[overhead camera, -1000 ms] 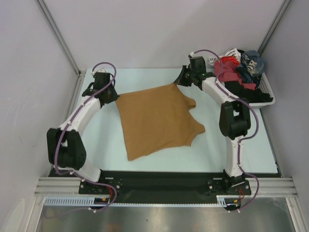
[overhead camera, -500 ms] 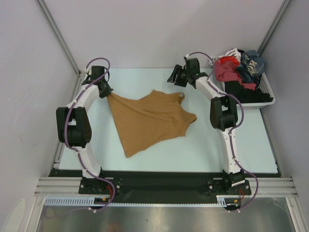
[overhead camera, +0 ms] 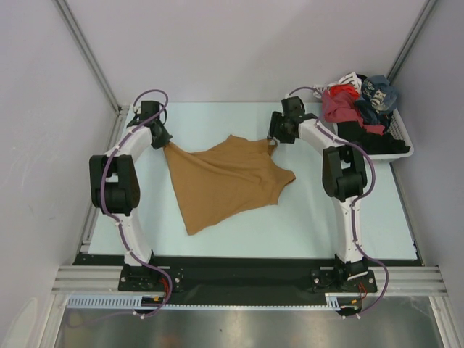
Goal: Fold and stack the tank tops
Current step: Flatten the tank top out
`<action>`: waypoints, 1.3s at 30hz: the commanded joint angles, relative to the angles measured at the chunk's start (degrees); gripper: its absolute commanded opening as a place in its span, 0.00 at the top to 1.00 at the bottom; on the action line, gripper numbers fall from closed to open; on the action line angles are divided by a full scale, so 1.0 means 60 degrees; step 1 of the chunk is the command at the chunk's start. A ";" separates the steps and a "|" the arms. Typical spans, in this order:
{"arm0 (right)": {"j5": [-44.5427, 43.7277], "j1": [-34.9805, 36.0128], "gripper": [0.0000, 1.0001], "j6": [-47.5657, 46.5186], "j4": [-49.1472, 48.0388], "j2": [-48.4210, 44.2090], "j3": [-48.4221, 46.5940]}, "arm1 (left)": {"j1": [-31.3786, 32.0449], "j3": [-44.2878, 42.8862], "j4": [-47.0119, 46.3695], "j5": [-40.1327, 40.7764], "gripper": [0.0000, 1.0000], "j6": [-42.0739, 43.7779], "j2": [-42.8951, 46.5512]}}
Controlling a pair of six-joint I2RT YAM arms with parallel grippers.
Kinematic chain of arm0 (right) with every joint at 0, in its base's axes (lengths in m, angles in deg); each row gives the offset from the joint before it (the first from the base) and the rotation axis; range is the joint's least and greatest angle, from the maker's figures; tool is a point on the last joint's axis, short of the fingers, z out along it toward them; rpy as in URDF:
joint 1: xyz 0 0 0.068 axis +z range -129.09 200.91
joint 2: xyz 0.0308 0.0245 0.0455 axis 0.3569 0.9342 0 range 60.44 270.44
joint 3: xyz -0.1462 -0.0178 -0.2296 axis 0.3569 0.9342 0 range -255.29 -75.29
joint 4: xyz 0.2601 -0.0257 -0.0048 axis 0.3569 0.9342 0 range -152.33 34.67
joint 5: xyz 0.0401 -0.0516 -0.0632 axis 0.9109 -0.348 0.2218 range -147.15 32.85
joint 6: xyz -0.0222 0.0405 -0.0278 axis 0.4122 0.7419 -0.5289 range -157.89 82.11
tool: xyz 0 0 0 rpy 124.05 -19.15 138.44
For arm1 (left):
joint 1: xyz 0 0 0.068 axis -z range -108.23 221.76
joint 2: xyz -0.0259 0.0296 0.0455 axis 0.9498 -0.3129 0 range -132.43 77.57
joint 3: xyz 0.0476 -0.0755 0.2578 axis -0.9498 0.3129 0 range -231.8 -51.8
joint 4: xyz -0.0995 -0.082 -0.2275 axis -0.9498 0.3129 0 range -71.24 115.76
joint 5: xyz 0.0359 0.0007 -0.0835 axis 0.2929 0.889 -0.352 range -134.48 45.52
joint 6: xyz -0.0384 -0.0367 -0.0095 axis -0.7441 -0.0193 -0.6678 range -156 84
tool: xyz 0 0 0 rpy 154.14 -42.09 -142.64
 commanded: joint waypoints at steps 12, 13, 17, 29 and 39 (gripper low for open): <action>-0.0529 -0.0944 1.00 0.0519 0.0167 -0.0325 -0.0262 | -0.0074 -0.0676 -0.0236 -0.0564 1.00 0.0490 -0.0536; -0.0791 -0.1135 1.00 0.0564 0.0152 -0.0456 -0.0218 | -0.0074 -0.0883 -0.0176 -0.0739 1.00 0.0520 -0.0914; -0.1452 -0.1781 1.00 0.0768 -0.0416 -0.1437 0.0819 | 0.0100 -0.2271 0.0131 -0.1282 1.00 0.0739 -0.1766; -0.0636 -0.1695 0.41 0.0199 -0.2117 -0.2157 0.2141 | 0.0687 -0.5953 0.1787 -0.1005 1.00 0.1529 -0.3863; 0.1550 -0.0421 0.48 -0.1179 -0.0714 0.0841 -0.2657 | 0.0687 -0.5895 0.1655 -0.1253 1.00 0.1589 -0.4068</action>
